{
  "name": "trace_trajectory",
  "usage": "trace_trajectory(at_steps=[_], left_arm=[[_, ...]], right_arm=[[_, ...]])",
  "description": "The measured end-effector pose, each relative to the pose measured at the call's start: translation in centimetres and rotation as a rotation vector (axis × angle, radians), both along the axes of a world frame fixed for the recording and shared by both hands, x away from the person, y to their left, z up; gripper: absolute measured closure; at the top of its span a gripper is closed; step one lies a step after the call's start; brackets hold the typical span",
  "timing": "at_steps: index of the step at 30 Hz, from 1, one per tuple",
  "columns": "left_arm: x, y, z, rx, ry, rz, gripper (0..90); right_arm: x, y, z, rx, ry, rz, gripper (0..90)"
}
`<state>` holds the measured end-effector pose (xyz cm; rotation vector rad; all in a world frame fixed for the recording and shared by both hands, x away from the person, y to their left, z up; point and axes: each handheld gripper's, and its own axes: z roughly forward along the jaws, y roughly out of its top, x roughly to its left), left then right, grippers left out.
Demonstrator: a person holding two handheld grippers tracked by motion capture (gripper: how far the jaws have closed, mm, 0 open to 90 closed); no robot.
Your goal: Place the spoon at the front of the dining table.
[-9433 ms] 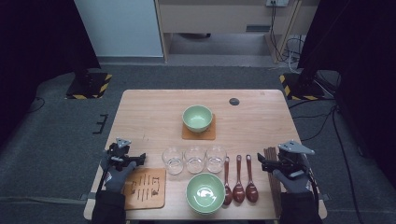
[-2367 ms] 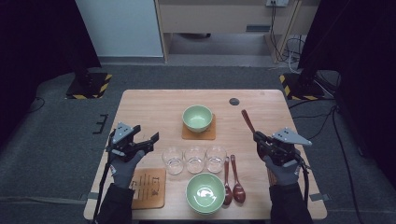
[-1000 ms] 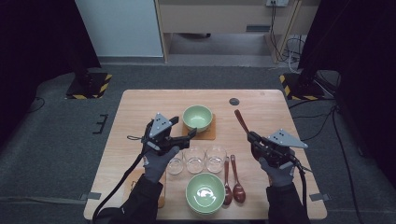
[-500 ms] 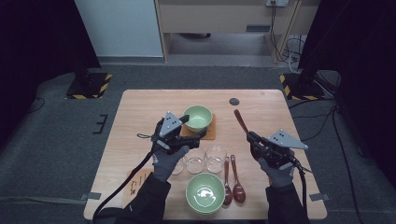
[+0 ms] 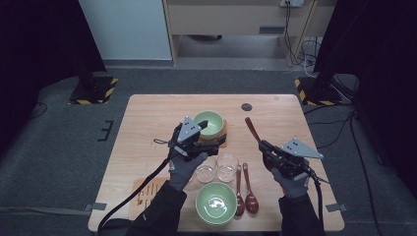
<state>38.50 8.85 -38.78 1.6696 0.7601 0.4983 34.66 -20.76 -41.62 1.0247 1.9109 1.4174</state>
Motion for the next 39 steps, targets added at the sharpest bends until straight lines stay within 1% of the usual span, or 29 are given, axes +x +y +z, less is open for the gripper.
trace_trajectory(at_steps=[2,6,11,13,15,16,18,20,22,23,28,30,34,36,39], left_arm=[[0.0,-0.2,0.0,-0.007,-0.003,-0.004,20.0],[0.2,-0.8,0.1,0.001,-0.003,-0.009,20.1],[0.4,-1.6,0.3,-0.005,-0.008,-0.024,20.3],[0.5,-2.0,0.4,0.002,-0.008,-0.029,20.2],[0.5,-2.3,0.4,-0.008,-0.011,-0.042,20.3],[0.5,-2.4,0.4,-0.005,-0.011,-0.043,20.3],[0.6,-2.8,0.5,-0.004,-0.01,-0.047,20.3],[0.7,-3.1,0.5,-0.012,-0.007,-0.053,20.8],[0.7,-3.5,0.6,-0.008,-0.007,-0.057,20.8],[0.8,-3.7,0.6,-0.013,-0.007,-0.06,20.9],[0.9,-4.7,0.7,-0.009,-0.006,-0.074,21.5],[1.0,-5.0,0.6,-0.017,-0.005,-0.081,21.8],[1.1,-5.6,0.7,-0.012,-0.002,-0.086,22.5],[1.2,-5.7,0.7,-0.027,0.001,-0.091,23.8],[1.3,-6.1,0.7,-0.031,0.005,-0.098,24.6]], right_arm=[[0.0,0.0,0.0,-0.001,0.0,0.002,81.8],[0.0,0.0,-0.1,0.0,0.001,0.004,81.8],[-0.1,0.0,0.0,-0.002,-0.003,0.008,81.8],[-0.2,0.0,0.0,0.0,-0.003,0.008,81.8],[-0.2,0.0,0.0,-0.001,-0.001,0.008,81.8],[-0.2,0.0,0.0,-0.002,-0.003,0.008,81.8],[-0.2,-0.1,0.1,0.001,-0.005,0.01,81.8],[-0.3,-0.1,0.1,0.003,-0.008,0.012,81.8],[-0.3,-0.1,0.2,0.004,-0.01,0.013,81.8],[-0.3,-0.2,0.2,0.004,-0.011,0.013,81.8],[-0.5,-0.2,0.3,0.006,-0.015,0.016,81.8],[-0.5,-0.2,0.3,0.008,-0.017,0.018,81.8],[-0.6,-0.2,0.4,0.011,-0.019,0.021,81.8],[-0.6,-0.2,0.4,0.011,-0.022,0.023,81.8],[-0.7,-0.1,0.4,0.013,-0.026,0.03,81.8]])
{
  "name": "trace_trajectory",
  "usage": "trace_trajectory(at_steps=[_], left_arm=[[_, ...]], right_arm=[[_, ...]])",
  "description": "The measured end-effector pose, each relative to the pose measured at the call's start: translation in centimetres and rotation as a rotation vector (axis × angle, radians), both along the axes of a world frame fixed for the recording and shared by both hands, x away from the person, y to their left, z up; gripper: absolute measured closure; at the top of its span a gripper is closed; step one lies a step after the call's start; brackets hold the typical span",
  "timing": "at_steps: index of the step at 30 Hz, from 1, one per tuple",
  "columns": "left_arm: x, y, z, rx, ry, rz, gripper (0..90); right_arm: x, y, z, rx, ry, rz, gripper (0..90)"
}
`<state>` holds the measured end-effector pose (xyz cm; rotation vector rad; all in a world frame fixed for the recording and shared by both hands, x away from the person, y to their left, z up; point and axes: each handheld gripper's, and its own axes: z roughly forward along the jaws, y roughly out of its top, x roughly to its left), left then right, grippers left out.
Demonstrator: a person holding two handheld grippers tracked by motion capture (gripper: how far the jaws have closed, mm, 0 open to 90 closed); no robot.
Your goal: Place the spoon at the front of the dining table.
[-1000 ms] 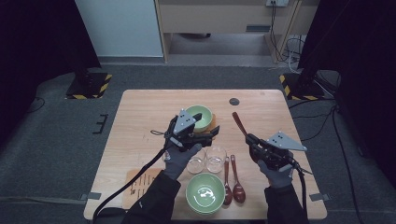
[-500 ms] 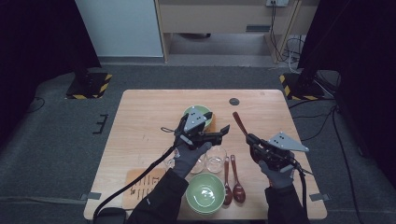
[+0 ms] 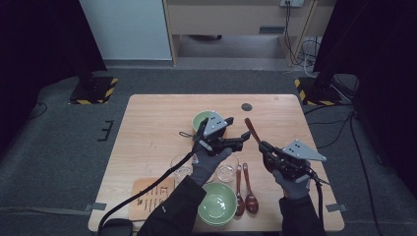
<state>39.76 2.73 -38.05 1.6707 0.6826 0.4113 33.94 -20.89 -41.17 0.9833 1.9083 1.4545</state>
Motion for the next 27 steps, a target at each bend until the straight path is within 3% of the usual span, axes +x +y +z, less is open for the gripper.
trace_trajectory(at_steps=[17,27], left_arm=[[0.2,-1.4,-0.8,-0.016,0.038,-0.032,40.6],[0.1,-1.7,-1.2,-0.004,0.048,-0.041,50.6]], right_arm=[[-0.2,0.6,0.0,0.0,-0.007,0.031,81.8],[-0.1,0.9,-0.2,0.008,0.002,0.05,81.9]])
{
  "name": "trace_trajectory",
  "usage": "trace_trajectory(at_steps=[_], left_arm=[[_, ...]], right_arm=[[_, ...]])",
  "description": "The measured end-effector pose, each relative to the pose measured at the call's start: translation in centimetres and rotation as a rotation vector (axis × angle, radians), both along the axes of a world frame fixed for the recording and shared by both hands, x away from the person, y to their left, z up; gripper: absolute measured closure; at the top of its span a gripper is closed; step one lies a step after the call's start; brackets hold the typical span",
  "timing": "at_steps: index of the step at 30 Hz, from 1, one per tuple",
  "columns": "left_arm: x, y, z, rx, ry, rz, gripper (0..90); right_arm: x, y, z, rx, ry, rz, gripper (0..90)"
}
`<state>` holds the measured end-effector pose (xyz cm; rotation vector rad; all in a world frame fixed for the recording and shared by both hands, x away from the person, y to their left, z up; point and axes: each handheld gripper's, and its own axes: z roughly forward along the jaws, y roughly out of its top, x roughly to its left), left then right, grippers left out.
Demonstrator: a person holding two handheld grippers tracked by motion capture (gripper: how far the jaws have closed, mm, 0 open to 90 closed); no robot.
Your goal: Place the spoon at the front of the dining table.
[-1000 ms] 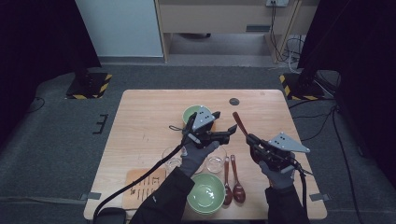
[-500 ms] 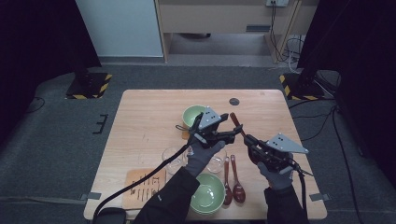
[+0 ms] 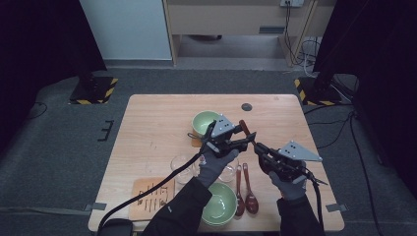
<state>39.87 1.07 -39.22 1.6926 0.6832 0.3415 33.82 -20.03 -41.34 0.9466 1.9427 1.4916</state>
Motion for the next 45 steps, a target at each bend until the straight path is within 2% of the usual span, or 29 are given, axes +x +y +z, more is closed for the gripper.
trace_trajectory(at_steps=[7,22,34,35,36,37,38,39,45], left_arm=[[0.03,0.08,-0.02,0.006,0.004,0.005,56.3],[0.03,0.05,-0.14,-0.018,0.019,0.004,65.6],[-0.21,-0.07,-0.09,-0.078,0.04,-0.029,77.3],[-0.29,-0.08,-0.09,-0.095,0.043,-0.042,79.4],[-0.37,-0.09,-0.09,-0.105,0.046,-0.05,81.9],[-0.37,-0.09,-0.09,-0.105,0.046,-0.05,82.8],[-0.6,-0.17,-0.03,-0.101,0.023,-0.054,82.8],[-0.72,-0.22,0.02,-0.099,0.023,-0.068,83.6],[-0.84,-0.17,0.17,-0.088,0.006,-0.068,83.6]], right_arm=[[0.03,-0.06,-0.03,0.001,0.005,0.006,81.9],[0.2,0.12,-0.3,-0.003,0.024,0.009,81.9],[0.35,0.34,-0.53,-0.005,0.037,0.007,82.0],[0.36,0.38,-0.57,-0.003,0.039,0.006,82.5],[0.38,0.4,-0.6,-0.001,0.039,0.006,86.8],[0.37,0.39,-0.6,-0.002,0.036,0.006,90.0],[0.37,0.39,-0.6,-0.002,0.036,0.006,90.0],[0.33,0.34,-0.56,0.004,0.036,0.008,90.0],[0.53,-0.01,-0.64,0.007,0.039,-0.008,83.7]])
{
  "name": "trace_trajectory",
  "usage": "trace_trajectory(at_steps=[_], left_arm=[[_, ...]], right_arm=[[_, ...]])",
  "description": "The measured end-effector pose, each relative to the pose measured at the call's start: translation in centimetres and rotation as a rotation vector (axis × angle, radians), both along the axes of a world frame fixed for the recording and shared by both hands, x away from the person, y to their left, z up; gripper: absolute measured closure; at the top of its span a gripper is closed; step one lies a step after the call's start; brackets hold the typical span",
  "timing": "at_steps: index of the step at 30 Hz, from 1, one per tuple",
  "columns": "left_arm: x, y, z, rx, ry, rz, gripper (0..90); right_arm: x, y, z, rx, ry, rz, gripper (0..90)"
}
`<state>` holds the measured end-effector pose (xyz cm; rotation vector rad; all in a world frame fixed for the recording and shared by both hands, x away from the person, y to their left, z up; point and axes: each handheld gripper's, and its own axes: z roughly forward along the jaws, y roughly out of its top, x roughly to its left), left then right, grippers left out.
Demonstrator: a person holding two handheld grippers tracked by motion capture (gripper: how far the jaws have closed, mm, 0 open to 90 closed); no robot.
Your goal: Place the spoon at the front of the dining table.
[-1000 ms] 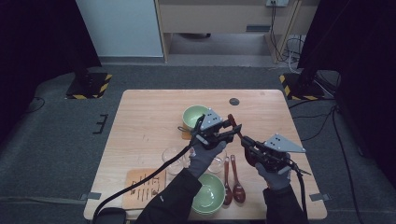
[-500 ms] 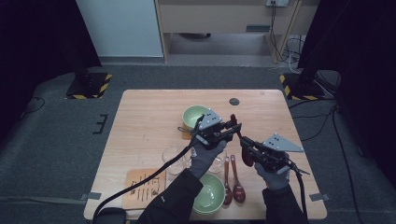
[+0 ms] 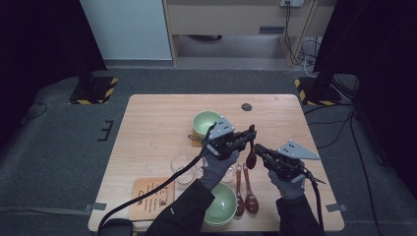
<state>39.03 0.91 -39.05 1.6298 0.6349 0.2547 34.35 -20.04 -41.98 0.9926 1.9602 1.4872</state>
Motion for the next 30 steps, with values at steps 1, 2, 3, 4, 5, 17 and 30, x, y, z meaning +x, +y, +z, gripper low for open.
trace_trajectory(at_steps=[1,2,3,4,5,17,30], left_arm=[[0.0,0.0,0.0,0.003,-0.002,0.002,83.7],[0.0,0.1,0.1,0.007,-0.006,0.004,83.6],[0.0,0.1,0.1,0.012,-0.01,0.007,83.6],[0.0,0.2,0.2,0.015,-0.014,0.008,83.6],[0.0,0.2,0.2,0.016,-0.019,0.01,83.6],[0.2,1.2,1.3,0.029,-0.057,0.037,83.6],[0.8,2.8,2.1,0.021,-0.074,0.076,83.6]], right_arm=[[0.0,-0.1,0.0,0.003,0.0,-0.003,82.3],[0.1,-0.2,0.0,0.006,-0.004,-0.01,80.8],[0.1,-0.4,0.1,0.012,-0.007,-0.018,77.0],[0.1,-0.6,0.1,0.016,-0.008,-0.026,74.7],[0.2,-0.9,0.2,0.02,-0.012,-0.043,72.2],[2.4,-5.8,-1.9,-0.012,0.05,-0.266,26.4],[3.9,-10.1,-6.1,-0.092,0.171,-0.41,16.2]])
